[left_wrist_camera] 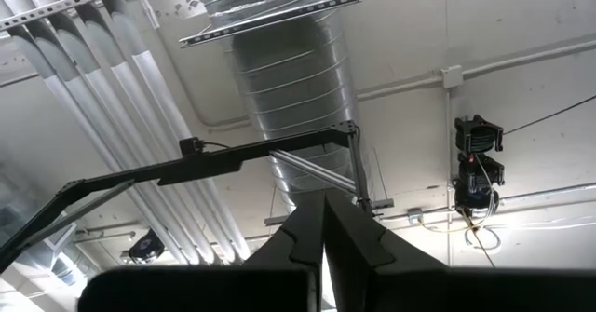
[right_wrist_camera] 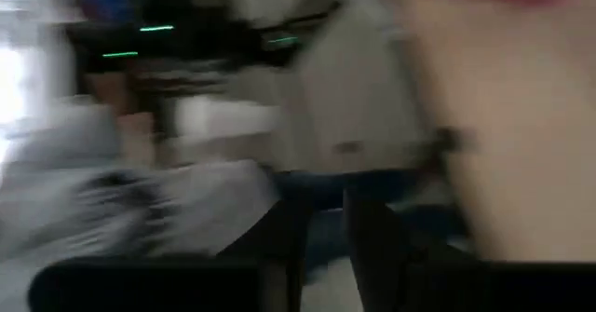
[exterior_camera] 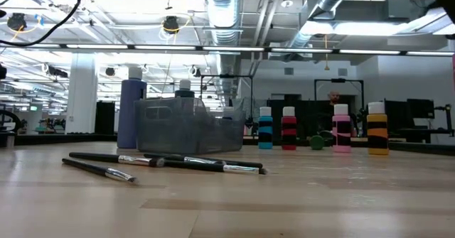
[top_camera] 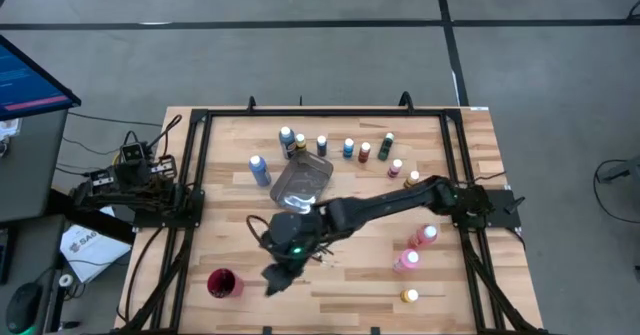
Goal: Pick & Place Paint Supplies
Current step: Put the silver paintbrush into the red cup
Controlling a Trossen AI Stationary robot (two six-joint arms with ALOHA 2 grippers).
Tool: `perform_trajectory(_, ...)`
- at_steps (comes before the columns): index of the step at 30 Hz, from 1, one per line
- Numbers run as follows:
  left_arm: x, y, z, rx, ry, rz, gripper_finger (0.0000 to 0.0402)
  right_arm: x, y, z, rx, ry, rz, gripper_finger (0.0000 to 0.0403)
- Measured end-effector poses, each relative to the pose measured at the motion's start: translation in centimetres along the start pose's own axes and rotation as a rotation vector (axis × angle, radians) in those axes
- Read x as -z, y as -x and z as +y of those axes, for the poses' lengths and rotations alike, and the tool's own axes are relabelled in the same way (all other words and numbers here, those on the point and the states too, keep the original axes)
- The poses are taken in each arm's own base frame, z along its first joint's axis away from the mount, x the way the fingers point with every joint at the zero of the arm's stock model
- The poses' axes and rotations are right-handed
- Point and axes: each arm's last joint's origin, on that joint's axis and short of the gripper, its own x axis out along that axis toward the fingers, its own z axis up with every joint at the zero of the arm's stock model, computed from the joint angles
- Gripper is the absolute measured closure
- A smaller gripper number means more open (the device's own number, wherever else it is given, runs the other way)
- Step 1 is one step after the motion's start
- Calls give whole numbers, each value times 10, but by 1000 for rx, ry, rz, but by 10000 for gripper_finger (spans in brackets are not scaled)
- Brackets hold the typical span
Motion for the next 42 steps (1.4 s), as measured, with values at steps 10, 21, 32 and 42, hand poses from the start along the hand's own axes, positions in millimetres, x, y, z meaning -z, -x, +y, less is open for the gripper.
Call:
perform_trajectory(10,0,0,0,0,0,0,399,43,-7,-27,537,163,0,341)
perform_trajectory(21,0,0,0,-3,1,1,399,57,-62,-80,720,197,153,244)
perform_trajectory(32,0,0,1,-15,3,5,399,57,-91,-115,790,109,166,193)
perform_trajectory(42,1,0,2,-16,3,5,399,56,-99,-115,793,153,70,220)
